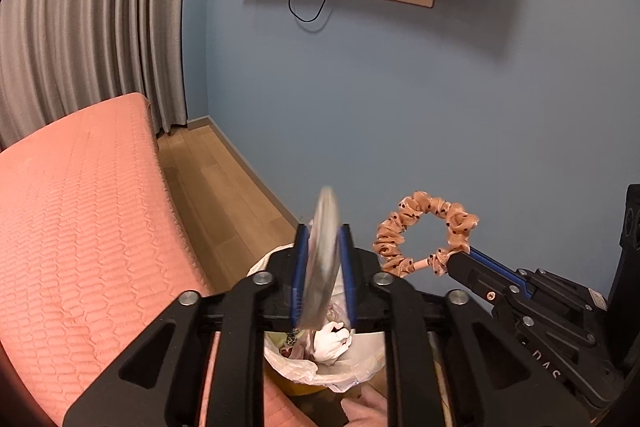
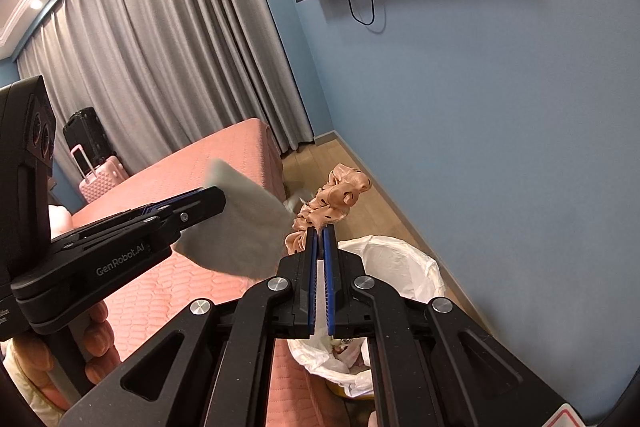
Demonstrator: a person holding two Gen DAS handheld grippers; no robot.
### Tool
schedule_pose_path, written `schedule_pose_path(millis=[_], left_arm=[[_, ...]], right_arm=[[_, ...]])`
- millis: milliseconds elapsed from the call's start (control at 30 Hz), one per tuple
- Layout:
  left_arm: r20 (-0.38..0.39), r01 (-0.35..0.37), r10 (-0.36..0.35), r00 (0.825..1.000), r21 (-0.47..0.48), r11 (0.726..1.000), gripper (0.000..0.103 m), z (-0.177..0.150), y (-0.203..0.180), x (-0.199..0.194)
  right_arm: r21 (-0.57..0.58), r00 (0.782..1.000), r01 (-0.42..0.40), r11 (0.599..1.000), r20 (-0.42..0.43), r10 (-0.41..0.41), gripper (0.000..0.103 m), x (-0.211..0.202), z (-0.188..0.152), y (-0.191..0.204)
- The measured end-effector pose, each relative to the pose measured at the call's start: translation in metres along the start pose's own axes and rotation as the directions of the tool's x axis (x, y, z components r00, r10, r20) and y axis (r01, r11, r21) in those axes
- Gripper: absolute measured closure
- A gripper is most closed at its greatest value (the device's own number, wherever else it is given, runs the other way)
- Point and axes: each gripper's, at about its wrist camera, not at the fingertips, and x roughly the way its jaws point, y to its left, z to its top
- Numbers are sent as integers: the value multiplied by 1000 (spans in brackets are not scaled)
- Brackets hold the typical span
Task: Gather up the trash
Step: 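Open both tools to drop the pouch and scrunchie into the bin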
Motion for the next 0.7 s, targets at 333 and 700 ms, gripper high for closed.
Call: schedule_pose_path(millis=[333,700], left_arm=[[35,-36,36,999,-14,999,45,10,4,9],[47,-92,94,994,-49,995,27,7,21,4]], right_arm=[[10,1000,-4,1000,-17,4,100,25,5,-2],[6,1000,-4,1000,-28,4,94,36,3,10]])
